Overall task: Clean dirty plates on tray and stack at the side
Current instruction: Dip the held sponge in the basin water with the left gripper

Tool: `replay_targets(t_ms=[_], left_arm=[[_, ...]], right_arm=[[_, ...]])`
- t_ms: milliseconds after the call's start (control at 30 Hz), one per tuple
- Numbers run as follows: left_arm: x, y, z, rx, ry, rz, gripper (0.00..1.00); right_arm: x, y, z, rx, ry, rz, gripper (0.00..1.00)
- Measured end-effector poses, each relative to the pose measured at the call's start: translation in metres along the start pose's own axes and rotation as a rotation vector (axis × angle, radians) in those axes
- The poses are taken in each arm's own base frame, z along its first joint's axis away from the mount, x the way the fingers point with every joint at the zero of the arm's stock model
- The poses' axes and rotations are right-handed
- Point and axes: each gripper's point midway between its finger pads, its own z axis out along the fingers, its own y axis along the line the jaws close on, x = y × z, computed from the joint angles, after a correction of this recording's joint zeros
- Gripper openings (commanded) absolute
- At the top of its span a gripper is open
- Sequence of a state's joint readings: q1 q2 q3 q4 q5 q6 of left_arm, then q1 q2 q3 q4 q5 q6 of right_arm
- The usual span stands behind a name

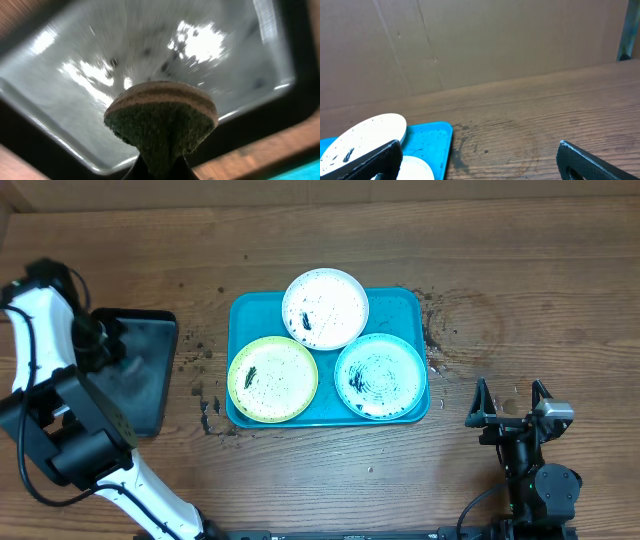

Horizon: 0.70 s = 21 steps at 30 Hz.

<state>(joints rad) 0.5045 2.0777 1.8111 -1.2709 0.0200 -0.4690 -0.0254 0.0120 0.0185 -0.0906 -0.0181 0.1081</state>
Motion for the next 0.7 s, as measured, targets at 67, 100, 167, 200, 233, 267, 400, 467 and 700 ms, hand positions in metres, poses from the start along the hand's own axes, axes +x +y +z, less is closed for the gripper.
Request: replay_targets(t_ms=[67,100,167,200,233,267,400,467,700], left_arm=[[-0.014,-0.005,-0.014,0.014,-0.061,0.000,0.04],[-0.019,-0.005,-0.017,0.017,-0.087,0.000,0.04],[-0.028,-0.007,-0.012,0.022,-0.130,0.001,0.04],[-0.030,-0.008,-0.005,0.024,-0.142,0.002,0.04],[-0.030,-0.009,0.005,0.026,-0.149,0.005,0.04],[-0.027,-0.009,0.015,0.022,-0.142,0.008,0.04],[0.001,0.000,0.045,-0.018,-0.032,0.016,0.04],[0.009,0.002,0.041,-0.032,0.002,0.020,0.05],[-0.020,-0.015,-0.029,0.026,-0.103,0.024,0.04]], right_arm=[[0.000,0.000,0.000,0.000,0.000,0.000,1.00],[0.000,0.000,0.000,0.000,0.000,0.000,1.00],[0.000,0.000,0.000,0.000,-0.001,0.000,1.00],[0.000,0.000,0.000,0.000,0.000,0.000,1.00],[0.000,0.000,0.000,0.000,-0.002,0.000,1.00],[0.000,0.000,0.000,-0.001,-0.001,0.000,1.00],[0.000,0.000,0.000,0.000,0.000,0.000,1.00],[0.000,0.000,0.000,0.000,-0.001,0.000,1.00],[0.000,0.000,0.000,-0.001,-0.001,0.000,1.00]])
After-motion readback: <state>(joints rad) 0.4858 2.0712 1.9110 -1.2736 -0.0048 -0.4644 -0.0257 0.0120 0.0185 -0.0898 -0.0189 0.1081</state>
